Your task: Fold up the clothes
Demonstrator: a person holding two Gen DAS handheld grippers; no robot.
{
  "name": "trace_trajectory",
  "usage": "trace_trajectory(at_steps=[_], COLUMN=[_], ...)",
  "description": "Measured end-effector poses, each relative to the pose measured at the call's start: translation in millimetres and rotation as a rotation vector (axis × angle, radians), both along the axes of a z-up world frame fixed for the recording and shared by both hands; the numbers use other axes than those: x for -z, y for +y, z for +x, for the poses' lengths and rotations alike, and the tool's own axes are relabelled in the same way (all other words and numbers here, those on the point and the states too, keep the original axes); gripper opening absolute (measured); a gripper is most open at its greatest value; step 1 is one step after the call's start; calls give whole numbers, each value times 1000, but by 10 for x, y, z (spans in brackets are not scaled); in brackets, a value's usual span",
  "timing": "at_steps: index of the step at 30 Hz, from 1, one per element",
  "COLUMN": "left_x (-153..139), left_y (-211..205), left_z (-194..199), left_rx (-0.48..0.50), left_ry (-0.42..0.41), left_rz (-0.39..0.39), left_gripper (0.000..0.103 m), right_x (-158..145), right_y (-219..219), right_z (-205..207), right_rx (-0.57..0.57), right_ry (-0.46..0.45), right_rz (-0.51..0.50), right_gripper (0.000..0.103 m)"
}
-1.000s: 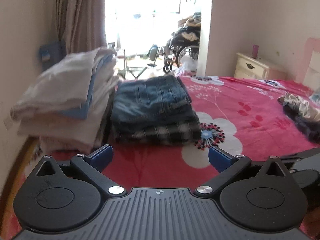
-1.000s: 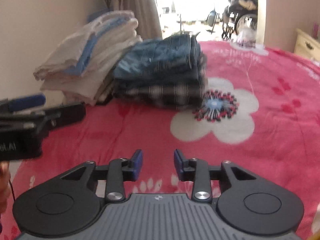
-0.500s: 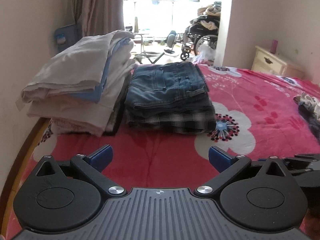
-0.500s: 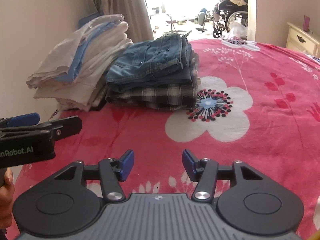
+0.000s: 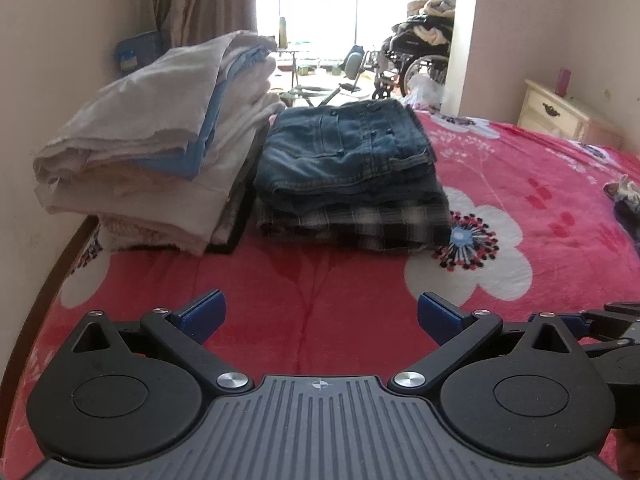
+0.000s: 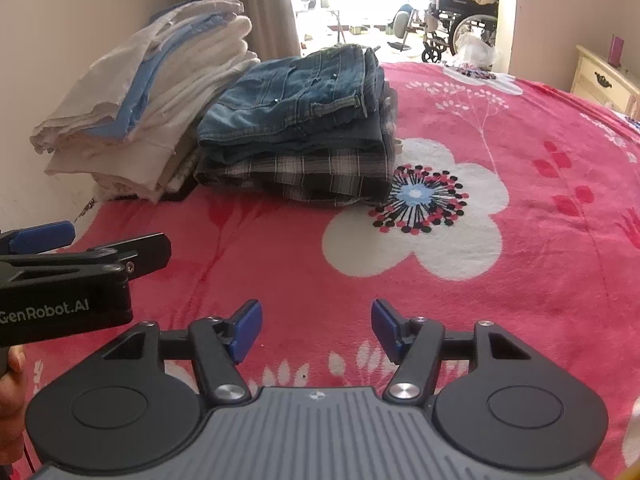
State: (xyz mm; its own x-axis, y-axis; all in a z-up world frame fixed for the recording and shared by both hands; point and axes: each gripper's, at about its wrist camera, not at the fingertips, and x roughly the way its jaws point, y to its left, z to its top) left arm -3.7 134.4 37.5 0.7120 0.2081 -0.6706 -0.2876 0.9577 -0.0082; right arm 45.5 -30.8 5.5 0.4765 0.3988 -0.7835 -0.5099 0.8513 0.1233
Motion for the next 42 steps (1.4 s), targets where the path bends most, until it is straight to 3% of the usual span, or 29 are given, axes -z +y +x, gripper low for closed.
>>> trace_trajectory(at_steps=[8,13,29,42], left_x=[51,82,-15,-48], left_y=[64,23,155,223], left_z=[54,103,50,-37], left_rx=[-44,-23,-84,-117], left_ry=[-4,13,56,54], left_rz=[40,86,47,55], left_gripper=[103,103,103,103], right_x=[105,133,-187,-233], right_y=[57,-1,60,206], right_z=[53,24,-161,-266], right_rx=[22,51,151,160], right_ry=[-3,-19,-118,-138], right_rz=[-30,-59,-48,-72], right_gripper=[67,69,90,94])
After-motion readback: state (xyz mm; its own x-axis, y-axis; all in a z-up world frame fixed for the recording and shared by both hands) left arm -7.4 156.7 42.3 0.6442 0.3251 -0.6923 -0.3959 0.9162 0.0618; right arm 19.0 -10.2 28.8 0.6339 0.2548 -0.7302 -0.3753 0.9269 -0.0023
